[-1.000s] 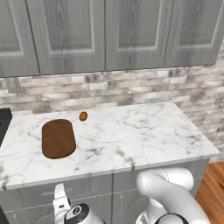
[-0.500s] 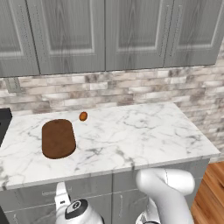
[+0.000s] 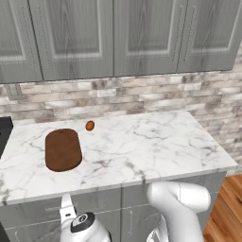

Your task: Open the drawer on the left and place the cutting tools on the cutting board.

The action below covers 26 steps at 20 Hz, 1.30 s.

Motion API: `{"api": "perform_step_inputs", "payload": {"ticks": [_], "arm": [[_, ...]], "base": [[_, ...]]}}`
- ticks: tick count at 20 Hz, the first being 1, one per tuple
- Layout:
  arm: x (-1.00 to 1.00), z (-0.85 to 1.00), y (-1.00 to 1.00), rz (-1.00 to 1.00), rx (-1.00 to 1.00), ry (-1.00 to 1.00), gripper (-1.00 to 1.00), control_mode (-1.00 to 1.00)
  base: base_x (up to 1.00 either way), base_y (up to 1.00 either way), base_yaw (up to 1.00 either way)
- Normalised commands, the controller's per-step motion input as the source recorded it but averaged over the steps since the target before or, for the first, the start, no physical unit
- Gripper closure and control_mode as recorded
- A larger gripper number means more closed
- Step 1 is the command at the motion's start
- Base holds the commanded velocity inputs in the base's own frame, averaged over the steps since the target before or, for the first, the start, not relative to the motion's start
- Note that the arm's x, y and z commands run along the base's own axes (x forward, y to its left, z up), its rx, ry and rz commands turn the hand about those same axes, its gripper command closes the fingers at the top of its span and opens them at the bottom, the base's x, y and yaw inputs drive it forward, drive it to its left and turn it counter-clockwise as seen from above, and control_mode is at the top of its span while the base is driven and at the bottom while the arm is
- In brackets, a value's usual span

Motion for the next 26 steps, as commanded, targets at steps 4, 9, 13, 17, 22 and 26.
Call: {"api": "perform_step_inputs", "payload": {"ticks": [4, 9, 13, 17, 22, 26], "arm": [[0.21, -0.06, 0.11, 0.0, 0.0, 0.0, -1.0, -1.0], [0.03, -0.43, 0.22, 0.0, 0.0, -0.04, -1.0, -1.0], [0.04, -0.63, 0.16, 0.0, -0.01, -0.16, -1.0, -1.0], [0.14, -0.57, 0.15, 0.0, -0.06, -0.23, -1.0, -1.0], [0.25, -0.22, 0.2, 0.0, -0.03, -0.18, -1.0, -1.0], [0.05, 0.0, 0.24, 0.0, 0.0, 0.0, -1.0, -1.0]], "base": [[0.0, 0.0, 0.0], [0.0, 0.0, 0.0], [0.0, 0.0, 0.0], [0.0, 0.0, 0.0], [0.0, 0.0, 0.0], [0.0, 0.0, 0.0]]}}
